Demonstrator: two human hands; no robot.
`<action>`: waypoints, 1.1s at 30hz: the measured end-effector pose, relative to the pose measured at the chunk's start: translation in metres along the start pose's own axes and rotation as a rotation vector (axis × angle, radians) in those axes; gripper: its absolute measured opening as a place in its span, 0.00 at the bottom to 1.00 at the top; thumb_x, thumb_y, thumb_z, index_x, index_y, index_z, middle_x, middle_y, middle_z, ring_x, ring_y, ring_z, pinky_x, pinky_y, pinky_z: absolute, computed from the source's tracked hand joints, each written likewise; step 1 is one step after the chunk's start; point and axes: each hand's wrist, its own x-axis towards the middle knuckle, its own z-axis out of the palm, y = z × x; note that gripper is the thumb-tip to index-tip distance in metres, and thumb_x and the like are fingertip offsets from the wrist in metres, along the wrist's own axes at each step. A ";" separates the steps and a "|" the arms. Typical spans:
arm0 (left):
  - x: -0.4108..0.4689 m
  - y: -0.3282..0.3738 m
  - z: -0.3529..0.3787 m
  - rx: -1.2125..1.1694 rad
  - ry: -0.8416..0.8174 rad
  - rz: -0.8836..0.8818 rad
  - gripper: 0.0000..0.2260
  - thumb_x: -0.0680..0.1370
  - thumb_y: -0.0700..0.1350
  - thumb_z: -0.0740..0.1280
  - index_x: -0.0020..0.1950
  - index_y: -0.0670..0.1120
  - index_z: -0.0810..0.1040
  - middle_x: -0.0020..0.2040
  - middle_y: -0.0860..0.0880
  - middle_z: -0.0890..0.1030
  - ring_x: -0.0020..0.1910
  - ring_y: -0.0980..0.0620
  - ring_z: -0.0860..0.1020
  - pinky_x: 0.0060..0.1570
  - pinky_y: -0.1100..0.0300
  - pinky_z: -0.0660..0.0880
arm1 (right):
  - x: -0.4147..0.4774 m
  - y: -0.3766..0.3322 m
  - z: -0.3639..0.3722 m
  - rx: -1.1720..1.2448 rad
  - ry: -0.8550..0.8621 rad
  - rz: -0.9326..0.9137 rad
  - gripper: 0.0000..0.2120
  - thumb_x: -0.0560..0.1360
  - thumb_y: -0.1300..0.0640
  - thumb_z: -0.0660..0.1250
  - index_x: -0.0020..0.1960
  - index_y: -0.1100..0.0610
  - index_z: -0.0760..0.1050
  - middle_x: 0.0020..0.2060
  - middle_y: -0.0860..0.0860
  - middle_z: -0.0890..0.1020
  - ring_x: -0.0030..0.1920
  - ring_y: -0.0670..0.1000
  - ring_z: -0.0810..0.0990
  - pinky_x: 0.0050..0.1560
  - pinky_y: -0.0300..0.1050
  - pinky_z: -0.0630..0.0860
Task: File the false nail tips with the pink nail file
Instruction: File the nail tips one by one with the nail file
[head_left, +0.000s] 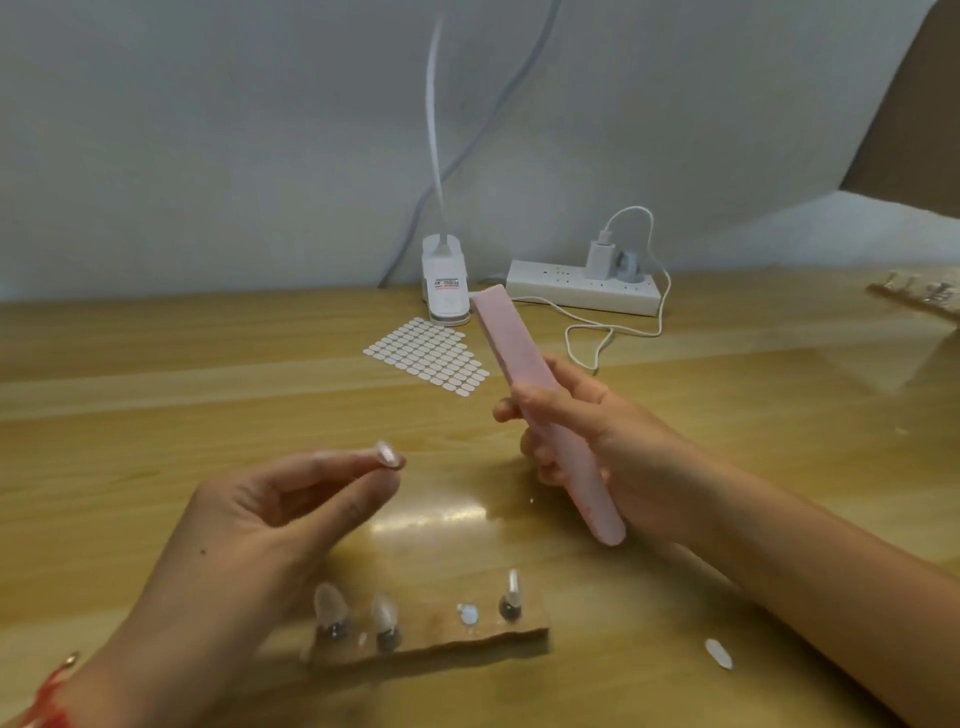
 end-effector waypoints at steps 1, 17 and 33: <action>0.001 -0.003 0.000 -0.018 0.011 -0.023 0.11 0.58 0.54 0.74 0.40 0.59 0.86 0.41 0.55 0.86 0.42 0.62 0.83 0.40 0.75 0.75 | -0.002 -0.001 0.002 -0.087 -0.011 -0.033 0.20 0.70 0.46 0.67 0.62 0.43 0.73 0.39 0.45 0.83 0.30 0.43 0.73 0.30 0.36 0.71; -0.004 0.001 -0.006 0.095 -0.071 0.043 0.09 0.65 0.56 0.71 0.44 0.60 0.85 0.44 0.59 0.85 0.47 0.55 0.80 0.48 0.66 0.73 | -0.020 0.015 0.033 -0.922 -0.107 -0.627 0.17 0.78 0.49 0.62 0.66 0.41 0.76 0.49 0.49 0.77 0.51 0.50 0.76 0.48 0.34 0.70; 0.000 0.007 -0.008 0.125 -0.040 0.077 0.10 0.66 0.51 0.70 0.45 0.54 0.86 0.44 0.58 0.84 0.48 0.51 0.77 0.49 0.64 0.72 | -0.022 0.015 0.041 -0.907 -0.142 -0.614 0.18 0.78 0.47 0.64 0.67 0.39 0.74 0.50 0.48 0.76 0.50 0.51 0.75 0.46 0.34 0.70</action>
